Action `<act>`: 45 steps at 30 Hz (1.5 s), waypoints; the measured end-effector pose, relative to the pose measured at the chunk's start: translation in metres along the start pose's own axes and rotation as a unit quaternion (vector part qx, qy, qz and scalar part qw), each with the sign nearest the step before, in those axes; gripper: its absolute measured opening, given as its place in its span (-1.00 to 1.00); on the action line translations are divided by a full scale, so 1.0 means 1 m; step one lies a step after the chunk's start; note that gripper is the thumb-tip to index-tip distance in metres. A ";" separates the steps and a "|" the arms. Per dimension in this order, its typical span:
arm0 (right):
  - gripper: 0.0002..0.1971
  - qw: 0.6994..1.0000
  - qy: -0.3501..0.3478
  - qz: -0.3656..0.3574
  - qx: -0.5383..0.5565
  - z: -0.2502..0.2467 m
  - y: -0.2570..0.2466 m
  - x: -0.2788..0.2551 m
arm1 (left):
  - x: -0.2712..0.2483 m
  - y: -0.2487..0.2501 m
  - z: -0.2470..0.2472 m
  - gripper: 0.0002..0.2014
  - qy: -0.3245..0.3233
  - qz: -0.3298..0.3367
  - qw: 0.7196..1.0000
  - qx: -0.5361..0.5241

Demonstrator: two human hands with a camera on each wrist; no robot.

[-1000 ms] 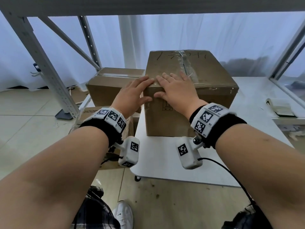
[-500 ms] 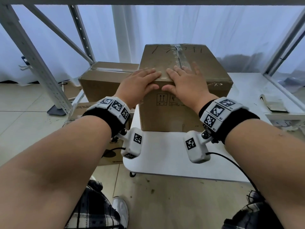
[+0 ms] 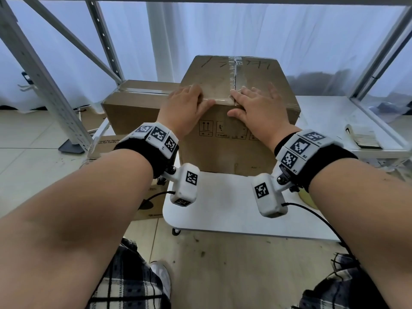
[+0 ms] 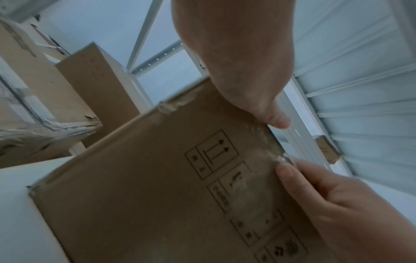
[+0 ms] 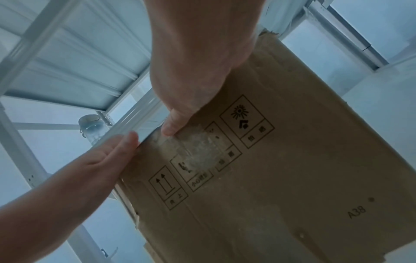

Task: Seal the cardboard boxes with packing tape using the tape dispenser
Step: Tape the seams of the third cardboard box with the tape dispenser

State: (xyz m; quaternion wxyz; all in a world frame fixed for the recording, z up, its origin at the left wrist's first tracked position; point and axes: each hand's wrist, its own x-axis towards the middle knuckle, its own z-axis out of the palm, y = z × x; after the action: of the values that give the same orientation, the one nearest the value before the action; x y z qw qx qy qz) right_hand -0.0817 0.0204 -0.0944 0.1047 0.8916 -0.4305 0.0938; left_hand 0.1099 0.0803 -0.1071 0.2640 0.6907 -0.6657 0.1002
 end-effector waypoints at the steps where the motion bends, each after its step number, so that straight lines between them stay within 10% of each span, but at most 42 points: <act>1: -0.38 1.000 0.001 0.002 0.002 0.000 0.000 -0.001 | 0.000 0.003 0.002 -0.53 0.004 -0.006 1.000 0.022; 7: -0.37 1.000 0.006 0.002 0.004 -0.001 -0.003 -0.002 | -0.009 -0.003 0.009 -0.41 -0.027 0.060 0.989 0.135; 38: -0.33 0.999 -0.045 -0.029 -0.009 -0.012 0.037 -0.014 | 0.006 0.045 0.011 -0.53 -0.066 0.104 0.991 0.056; 45: -0.55 0.976 0.110 0.024 0.186 -0.026 0.072 -0.026 | 0.016 0.078 0.024 -0.54 -0.081 0.139 0.987 0.019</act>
State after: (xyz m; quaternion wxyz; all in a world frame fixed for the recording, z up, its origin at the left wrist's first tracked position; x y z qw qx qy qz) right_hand -0.1563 0.0028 -0.0684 -0.0189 0.8690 -0.4130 0.2720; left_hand 0.0302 0.0568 -0.1012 0.1796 0.6022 -0.7724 0.0926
